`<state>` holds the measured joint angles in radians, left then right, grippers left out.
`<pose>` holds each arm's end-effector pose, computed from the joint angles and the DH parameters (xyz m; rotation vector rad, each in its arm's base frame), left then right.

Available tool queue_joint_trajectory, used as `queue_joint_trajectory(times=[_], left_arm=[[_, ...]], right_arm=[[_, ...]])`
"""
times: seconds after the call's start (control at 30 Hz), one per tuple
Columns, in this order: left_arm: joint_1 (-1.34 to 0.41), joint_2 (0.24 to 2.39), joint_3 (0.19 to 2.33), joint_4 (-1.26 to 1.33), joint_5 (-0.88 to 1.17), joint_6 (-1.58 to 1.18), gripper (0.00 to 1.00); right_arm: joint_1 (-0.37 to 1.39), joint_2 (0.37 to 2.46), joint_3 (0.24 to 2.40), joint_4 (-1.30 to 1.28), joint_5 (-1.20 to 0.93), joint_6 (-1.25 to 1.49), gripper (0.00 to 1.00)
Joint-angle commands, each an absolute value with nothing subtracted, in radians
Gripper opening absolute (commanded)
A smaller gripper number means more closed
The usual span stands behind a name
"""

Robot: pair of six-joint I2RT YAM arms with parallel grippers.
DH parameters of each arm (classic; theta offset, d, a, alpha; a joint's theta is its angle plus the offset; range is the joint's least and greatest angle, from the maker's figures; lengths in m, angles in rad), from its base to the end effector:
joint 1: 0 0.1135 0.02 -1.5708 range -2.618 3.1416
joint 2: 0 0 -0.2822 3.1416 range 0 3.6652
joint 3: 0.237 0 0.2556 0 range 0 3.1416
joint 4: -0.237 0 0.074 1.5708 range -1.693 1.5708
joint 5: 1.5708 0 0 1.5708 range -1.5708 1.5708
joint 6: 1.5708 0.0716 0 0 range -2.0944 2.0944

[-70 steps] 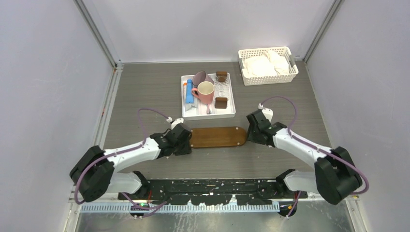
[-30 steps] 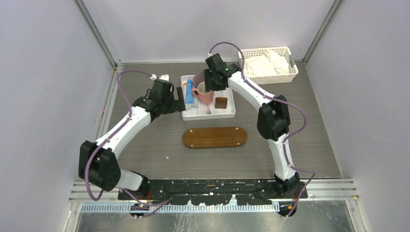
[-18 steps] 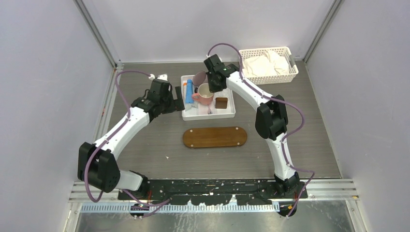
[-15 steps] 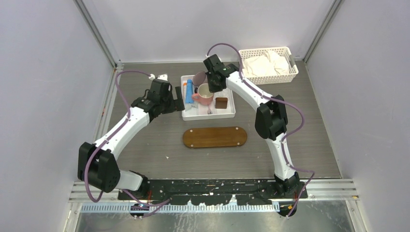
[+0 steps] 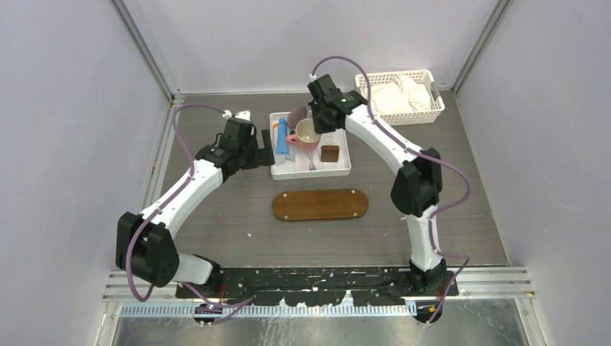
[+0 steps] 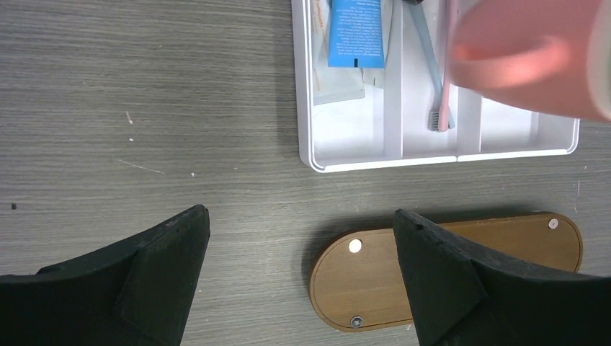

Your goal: Prepare toiletry sets of a toothbrush and toothpaste on the tray

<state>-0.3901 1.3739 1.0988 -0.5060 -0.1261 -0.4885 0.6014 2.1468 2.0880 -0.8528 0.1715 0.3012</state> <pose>0.3023 -0.1146 0.2784 -0.1781 2.3552 -0.2836 0.4306 0.2806 0.2812 -0.2976 2.4541 0.1775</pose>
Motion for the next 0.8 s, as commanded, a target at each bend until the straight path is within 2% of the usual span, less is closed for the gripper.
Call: queue_joint_trajectory(times=[0.0, 0.13, 0.27, 0.43, 0.57, 0.77], left_arm=[[-0.383, 1.382, 1.139, -0.481, -0.110, -0.469, 1.00], [-0.382, 1.427, 1.193, -0.478, -0.090, -0.466, 1.00], [-0.382, 1.528, 1.290, -0.458, -0.026, -0.443, 1.00], [-0.382, 1.694, 1.447, -0.445, 0.048, -0.422, 1.00], [-0.383, 1.799, 1.551, -0.414, 0.092, -0.411, 1.00], [-0.386, 1.911, 1.648, -0.367, 0.127, -0.367, 1.00]], right_arm=[[0.606, 1.809, 1.993, -0.767, 0.250, 0.298, 0.01], [0.601, 1.617, 1.829, -0.765, 0.355, 0.303, 0.01], [0.566, 1.428, 1.572, -0.769, 0.492, 0.392, 0.01], [0.400, 1.212, 1.251, -0.702, 0.433, 0.522, 0.01], [0.283, 1.156, 1.095, -0.667, 0.374, 0.574, 0.01], [0.270, 1.174, 0.954, -0.611, 0.297, 0.641, 0.01]])
